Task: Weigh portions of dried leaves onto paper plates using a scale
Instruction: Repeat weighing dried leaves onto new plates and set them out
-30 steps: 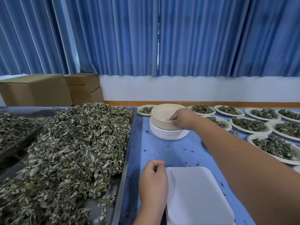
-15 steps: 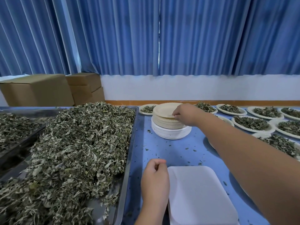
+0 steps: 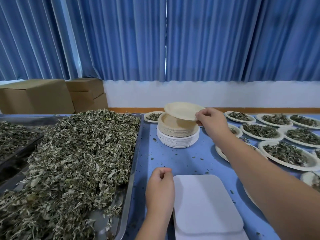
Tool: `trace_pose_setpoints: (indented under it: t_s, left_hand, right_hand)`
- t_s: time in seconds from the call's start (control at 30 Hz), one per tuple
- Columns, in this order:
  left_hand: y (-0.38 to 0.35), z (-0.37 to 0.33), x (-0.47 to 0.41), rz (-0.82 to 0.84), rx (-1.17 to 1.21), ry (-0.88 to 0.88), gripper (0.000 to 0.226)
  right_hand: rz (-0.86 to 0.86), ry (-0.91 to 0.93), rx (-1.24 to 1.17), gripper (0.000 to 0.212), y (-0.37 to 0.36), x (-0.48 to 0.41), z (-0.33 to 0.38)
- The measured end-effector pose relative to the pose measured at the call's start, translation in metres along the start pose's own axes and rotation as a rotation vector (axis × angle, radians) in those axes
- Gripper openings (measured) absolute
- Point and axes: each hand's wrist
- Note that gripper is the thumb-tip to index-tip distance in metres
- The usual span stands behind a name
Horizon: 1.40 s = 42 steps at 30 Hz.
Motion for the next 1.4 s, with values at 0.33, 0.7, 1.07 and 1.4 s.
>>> trace_pose_setpoints:
  t_s: [0.33, 0.7, 1.07, 1.4]
  left_hand:
    - [0.012, -0.022, 0.01, 0.002, 0.448, -0.076, 0.026]
    - [0.027, -0.019, 0.026, 0.239, 0.331, 0.141, 0.023]
    - [0.028, -0.013, 0.019, 0.242, 0.146, 0.173, 0.02]
    - [0.028, -0.003, 0.007, 0.087, -0.04, 0.11, 0.019]
  right_hand:
    - [0.145, -0.015, -0.165, 0.024, 0.062, 0.116, -0.014]
    - [0.301, -0.061, -0.092, 0.046, 0.093, 0.167, -0.033]
    - [0.356, -0.074, 0.098, 0.04, 0.101, 0.167, -0.046]
    - [0.268, -0.018, 0.214, 0.016, 0.102, 0.162, -0.051]
Point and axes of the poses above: each hand's wrist, its own x-axis away from the middle knuckle, its own y-axis out of the back of the hand, z = x × y
